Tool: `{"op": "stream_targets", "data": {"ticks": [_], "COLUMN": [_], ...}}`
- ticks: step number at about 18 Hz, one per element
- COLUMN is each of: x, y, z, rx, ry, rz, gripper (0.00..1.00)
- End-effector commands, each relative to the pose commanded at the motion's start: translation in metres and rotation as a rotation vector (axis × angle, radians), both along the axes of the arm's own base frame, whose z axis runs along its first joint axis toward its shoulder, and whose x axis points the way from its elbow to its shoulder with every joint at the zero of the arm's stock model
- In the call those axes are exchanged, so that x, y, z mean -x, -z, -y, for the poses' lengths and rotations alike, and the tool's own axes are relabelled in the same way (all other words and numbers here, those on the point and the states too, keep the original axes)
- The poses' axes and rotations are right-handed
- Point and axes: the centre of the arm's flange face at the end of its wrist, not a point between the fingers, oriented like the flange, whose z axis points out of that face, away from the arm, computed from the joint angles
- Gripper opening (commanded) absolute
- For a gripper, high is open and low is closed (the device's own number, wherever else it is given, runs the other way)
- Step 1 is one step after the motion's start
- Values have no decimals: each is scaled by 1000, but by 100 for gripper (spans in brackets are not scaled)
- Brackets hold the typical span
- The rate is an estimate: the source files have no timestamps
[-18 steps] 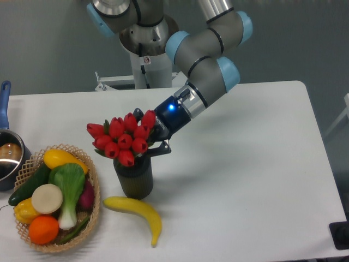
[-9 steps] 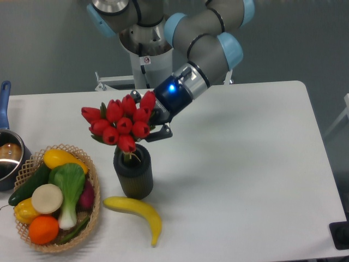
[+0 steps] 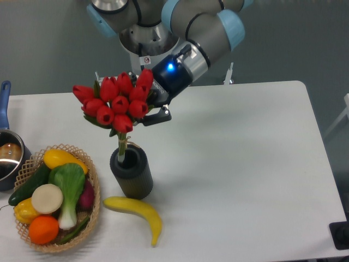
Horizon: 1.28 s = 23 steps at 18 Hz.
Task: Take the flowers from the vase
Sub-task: 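Carry the tulip bunch up and away from the vase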
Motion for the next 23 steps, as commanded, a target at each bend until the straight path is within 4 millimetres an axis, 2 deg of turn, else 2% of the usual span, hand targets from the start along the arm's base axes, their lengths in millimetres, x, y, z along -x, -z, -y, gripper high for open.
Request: {"op": "stream_targets", "data": {"ticks": [5, 8, 11, 14, 19, 23], "x": [9, 17, 36, 61, 110, 132], "y": [-13, -29, -44, -38, -35, -25], "z": [15, 30, 65, 91, 150, 179], "rx": [-6, 6, 60, 188, 298, 447], "ry": [-38, -88, -206, -329, -513, -616], "rz": [-13, -13, -69, -143, -179, -238], "gripper": [34, 34, 34, 34, 34, 34]}}
